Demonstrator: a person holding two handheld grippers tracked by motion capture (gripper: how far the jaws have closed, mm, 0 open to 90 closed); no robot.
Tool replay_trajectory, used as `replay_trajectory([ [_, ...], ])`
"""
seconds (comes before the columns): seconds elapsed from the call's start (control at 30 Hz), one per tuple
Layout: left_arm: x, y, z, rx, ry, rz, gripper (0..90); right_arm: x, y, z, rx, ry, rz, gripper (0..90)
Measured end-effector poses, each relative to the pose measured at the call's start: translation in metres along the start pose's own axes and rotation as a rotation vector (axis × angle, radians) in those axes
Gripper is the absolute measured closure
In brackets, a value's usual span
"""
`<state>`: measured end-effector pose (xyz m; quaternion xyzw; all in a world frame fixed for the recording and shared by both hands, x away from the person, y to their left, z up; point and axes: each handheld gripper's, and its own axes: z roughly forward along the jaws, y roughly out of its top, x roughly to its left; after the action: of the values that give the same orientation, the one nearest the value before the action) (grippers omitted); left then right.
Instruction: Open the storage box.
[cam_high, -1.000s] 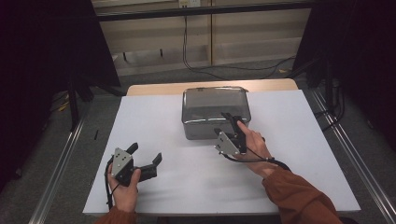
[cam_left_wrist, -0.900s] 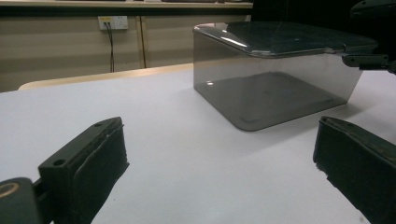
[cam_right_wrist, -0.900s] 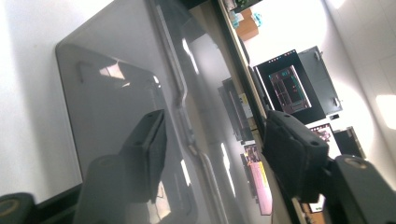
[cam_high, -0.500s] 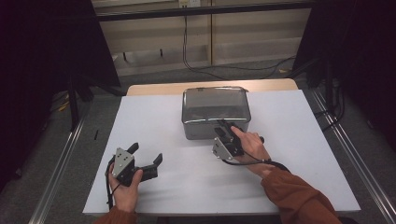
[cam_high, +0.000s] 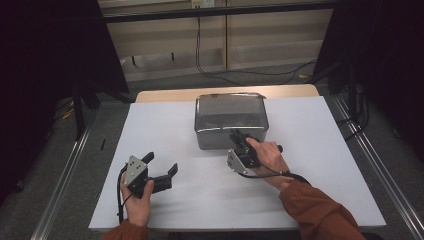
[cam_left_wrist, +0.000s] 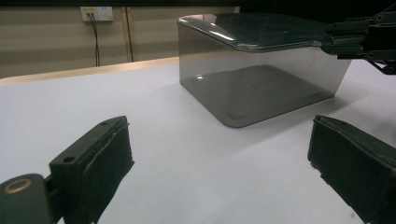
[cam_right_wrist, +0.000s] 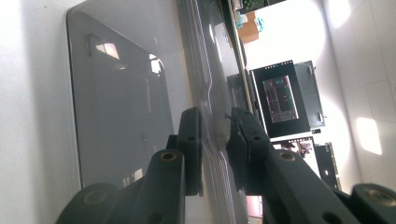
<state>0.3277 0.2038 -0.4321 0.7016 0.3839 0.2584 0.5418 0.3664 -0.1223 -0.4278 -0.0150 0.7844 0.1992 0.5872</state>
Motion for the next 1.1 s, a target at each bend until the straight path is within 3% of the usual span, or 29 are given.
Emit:
replay_trajectory([
  [0.17, 0.0, 0.001, 0.003, 0.002, -0.031, -0.007, 5.9, -0.001, 0.0, 0.0, -0.001, 0.005, 0.011, 75.5],
  [0.33, -0.002, 0.003, 0.003, -0.012, -0.001, 0.011, 1.9, -0.002, 0.0, 0.0, -0.004, 0.005, 0.012, 75.6],
  [0.37, -0.002, 0.004, 0.004, -0.018, 0.004, -0.002, 1.4, -0.002, 0.0, 0.0, -0.006, 0.007, 0.014, 75.6],
  [0.4, -0.001, 0.005, 0.004, -0.03, -0.021, -0.017, 1.5, -0.002, 0.0, 0.0, -0.004, 0.008, 0.016, 75.7],
  [0.5, -0.001, 0.006, 0.005, -0.034, -0.029, -0.01, 1.4, -0.003, 0.001, 0.0, -0.005, 0.006, 0.013, 75.8],
  [0.63, -0.003, 0.008, 0.009, -0.048, -0.043, -0.035, 1.5, -0.005, 0.001, -0.001, -0.005, 0.005, 0.022, 75.9],
  [0.8, -0.004, 0.013, 0.016, -0.039, -0.059, -0.006, 1.5, -0.006, 0.001, -0.001, -0.006, 0.005, 0.021, 76.1],
  [0.93, -0.01, 0.02, 0.023, -0.032, -0.087, 0.049, 2.1, -0.009, 0.002, -0.002, -0.009, -0.002, 0.025, 76.5],
  [1.1, -0.011, 0.026, 0.031, -0.044, -0.101, 0.055, 2.9, -0.012, 0.003, -0.002, -0.011, -0.014, 0.02, 77.1],
])
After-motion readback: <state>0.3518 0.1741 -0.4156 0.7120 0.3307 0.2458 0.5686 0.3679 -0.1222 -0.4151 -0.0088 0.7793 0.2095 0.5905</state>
